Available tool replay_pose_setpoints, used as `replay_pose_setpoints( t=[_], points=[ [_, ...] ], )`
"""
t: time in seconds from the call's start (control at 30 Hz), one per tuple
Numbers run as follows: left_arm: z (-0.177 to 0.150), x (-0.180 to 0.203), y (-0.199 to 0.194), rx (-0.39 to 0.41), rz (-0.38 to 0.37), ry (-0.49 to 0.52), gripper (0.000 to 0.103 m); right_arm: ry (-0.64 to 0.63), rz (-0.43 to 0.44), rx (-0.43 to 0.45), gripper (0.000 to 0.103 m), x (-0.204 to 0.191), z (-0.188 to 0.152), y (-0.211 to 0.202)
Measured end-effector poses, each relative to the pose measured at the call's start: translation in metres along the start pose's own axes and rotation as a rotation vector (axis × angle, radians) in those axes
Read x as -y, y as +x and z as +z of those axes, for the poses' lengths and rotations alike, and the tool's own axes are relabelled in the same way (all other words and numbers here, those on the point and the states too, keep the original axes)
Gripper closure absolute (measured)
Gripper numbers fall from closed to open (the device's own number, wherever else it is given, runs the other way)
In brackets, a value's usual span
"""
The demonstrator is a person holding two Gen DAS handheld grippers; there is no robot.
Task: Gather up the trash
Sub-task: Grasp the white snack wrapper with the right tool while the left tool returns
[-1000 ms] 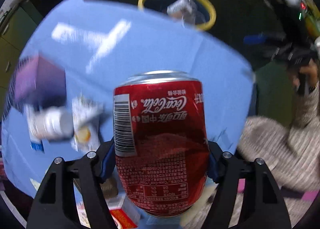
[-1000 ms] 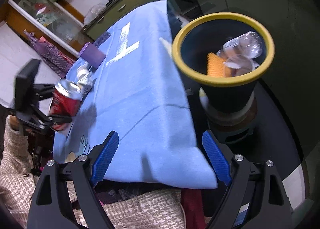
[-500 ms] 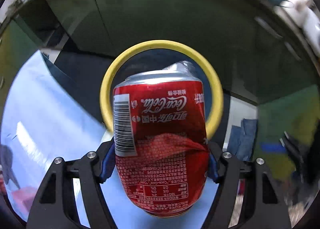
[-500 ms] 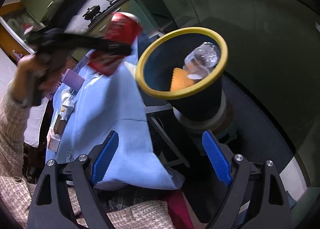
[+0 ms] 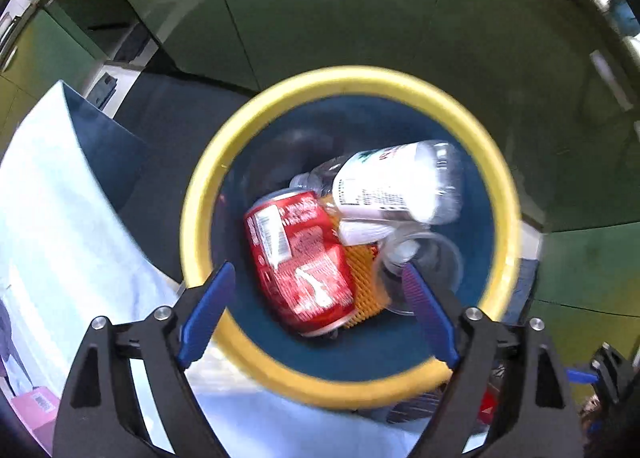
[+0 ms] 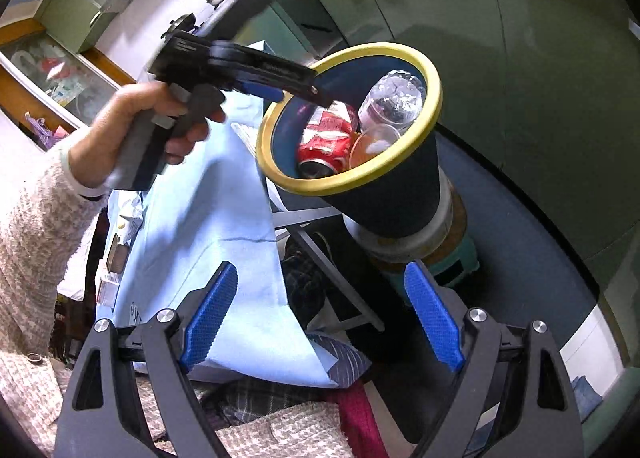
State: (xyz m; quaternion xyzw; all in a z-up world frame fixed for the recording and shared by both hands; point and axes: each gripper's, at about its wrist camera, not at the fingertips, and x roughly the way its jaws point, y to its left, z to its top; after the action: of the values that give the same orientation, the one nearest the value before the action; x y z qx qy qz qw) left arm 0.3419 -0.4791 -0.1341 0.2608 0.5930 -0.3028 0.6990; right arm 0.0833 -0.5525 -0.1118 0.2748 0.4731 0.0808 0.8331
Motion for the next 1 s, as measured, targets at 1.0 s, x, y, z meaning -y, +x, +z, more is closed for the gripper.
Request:
replay_pose_setpoints(
  t=[1.0],
  points=[
    [-0.437,-0.280,-0.224,0.994,0.325,-0.627,0.010,-0.574,0.080,-0.392,0.023,-0.341,0.060,0.182]
  ],
)
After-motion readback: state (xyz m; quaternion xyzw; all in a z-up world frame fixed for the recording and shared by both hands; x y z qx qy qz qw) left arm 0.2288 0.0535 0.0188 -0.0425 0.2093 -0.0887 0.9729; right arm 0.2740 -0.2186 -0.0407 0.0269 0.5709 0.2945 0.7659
